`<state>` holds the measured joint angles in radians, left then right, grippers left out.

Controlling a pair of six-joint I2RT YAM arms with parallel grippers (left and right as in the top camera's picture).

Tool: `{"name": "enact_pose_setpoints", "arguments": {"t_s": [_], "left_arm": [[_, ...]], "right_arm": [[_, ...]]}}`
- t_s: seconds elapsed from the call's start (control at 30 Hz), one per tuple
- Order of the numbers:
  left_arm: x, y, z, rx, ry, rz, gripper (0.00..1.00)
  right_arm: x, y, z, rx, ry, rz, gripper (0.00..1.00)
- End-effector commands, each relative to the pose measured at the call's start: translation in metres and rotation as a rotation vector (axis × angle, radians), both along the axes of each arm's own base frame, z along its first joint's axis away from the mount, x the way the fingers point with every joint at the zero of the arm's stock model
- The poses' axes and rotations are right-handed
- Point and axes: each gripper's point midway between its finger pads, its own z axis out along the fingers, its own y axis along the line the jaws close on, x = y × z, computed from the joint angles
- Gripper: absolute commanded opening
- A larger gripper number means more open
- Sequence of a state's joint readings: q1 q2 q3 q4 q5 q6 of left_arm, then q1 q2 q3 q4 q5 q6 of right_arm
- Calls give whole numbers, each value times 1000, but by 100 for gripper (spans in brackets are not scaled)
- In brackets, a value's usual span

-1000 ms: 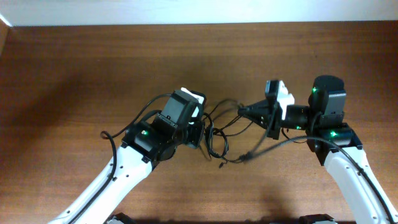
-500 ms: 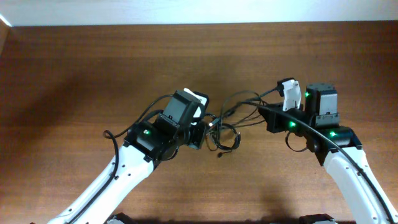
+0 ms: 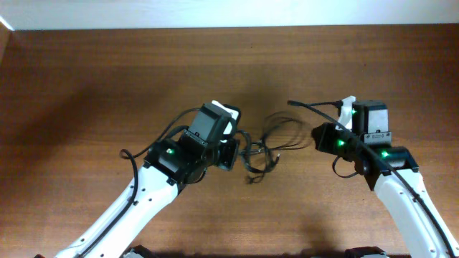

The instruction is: Untangle cables

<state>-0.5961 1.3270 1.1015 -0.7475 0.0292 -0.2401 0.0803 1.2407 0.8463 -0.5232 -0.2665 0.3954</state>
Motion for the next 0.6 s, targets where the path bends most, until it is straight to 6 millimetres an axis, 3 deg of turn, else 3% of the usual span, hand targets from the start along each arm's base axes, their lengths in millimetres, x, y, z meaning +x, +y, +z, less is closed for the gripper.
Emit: {"name": "enact_pose_setpoints", "arguments": {"t_s": [0.0, 0.07, 0.1, 0.3, 0.37, 0.57], "left_arm": [[8, 15, -1, 50, -28, 56, 0], [8, 15, -1, 49, -28, 56, 0], [8, 15, -1, 49, -28, 56, 0], [13, 11, 3, 30, -52, 60, 0], [16, 10, 5, 21, -63, 60, 0], [25, -13, 22, -95, -118, 11, 0]], "right_arm": [[8, -21, 4, -72, -27, -76, 49], [8, -21, 4, -86, -34, -58, 61], [8, -21, 4, -88, -34, -56, 74], [8, -21, 4, -87, -35, -55, 100], [8, -17, 5, -88, -44, -24, 99], [3, 38, 32, 44, -207, 365, 99]]}}
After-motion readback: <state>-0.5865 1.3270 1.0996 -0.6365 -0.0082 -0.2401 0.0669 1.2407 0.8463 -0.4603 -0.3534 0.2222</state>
